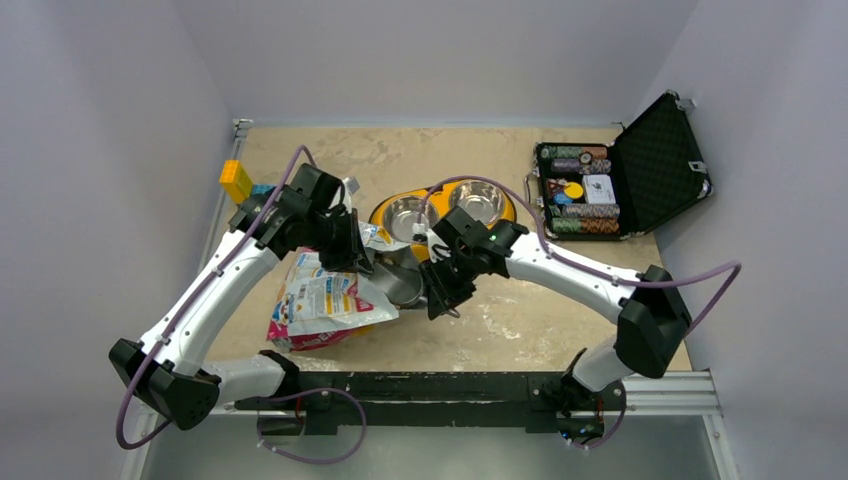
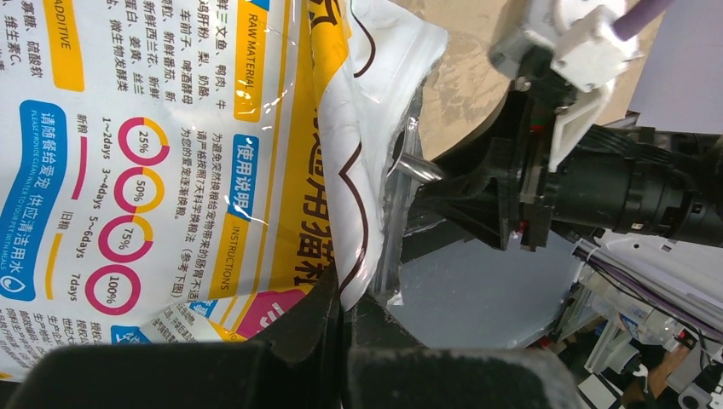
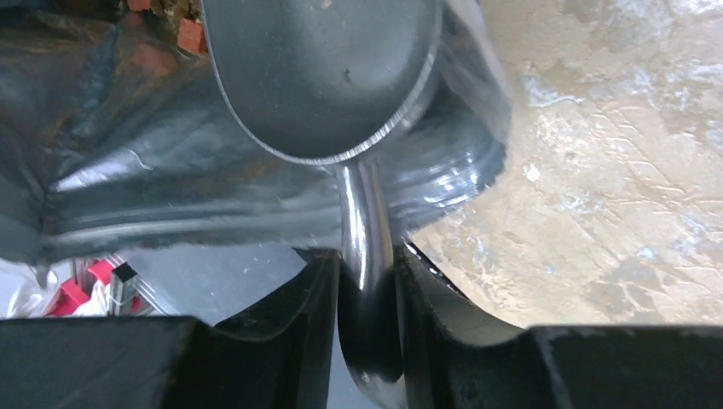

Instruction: Serve the pet food

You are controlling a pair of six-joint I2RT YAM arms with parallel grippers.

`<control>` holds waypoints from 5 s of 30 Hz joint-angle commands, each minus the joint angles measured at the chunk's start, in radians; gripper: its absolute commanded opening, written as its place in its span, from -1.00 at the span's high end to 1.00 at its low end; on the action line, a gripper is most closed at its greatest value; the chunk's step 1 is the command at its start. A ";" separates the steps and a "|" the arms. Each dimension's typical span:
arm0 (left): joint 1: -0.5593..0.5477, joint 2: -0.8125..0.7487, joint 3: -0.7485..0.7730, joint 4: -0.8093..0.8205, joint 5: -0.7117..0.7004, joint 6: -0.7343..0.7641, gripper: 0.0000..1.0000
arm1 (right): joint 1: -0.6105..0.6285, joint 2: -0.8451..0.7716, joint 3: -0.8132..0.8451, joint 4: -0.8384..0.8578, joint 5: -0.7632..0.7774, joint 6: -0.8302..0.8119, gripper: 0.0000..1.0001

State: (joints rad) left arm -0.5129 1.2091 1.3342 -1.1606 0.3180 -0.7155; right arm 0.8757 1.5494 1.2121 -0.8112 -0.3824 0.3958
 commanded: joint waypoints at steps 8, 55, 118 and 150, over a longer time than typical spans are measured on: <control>-0.011 -0.038 0.096 0.044 0.137 -0.046 1.00 | -0.109 -0.217 -0.258 0.324 -0.200 0.187 0.26; -0.021 -0.029 0.058 0.159 0.323 -0.009 1.00 | 0.065 -0.012 0.293 -0.314 0.202 -0.044 1.00; -0.015 -0.240 -0.041 0.136 0.009 -0.049 1.00 | -0.084 -0.294 0.060 -0.294 0.049 -0.134 1.00; -0.016 -0.372 -0.154 0.161 -0.142 -0.159 1.00 | -0.032 -0.180 -0.051 0.471 -0.347 0.041 1.00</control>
State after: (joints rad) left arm -0.5209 0.9016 1.1481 -0.9989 0.2443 -0.8726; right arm 0.9031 1.4811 1.2781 -0.5587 -0.5774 0.3794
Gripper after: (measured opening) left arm 0.018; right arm 0.276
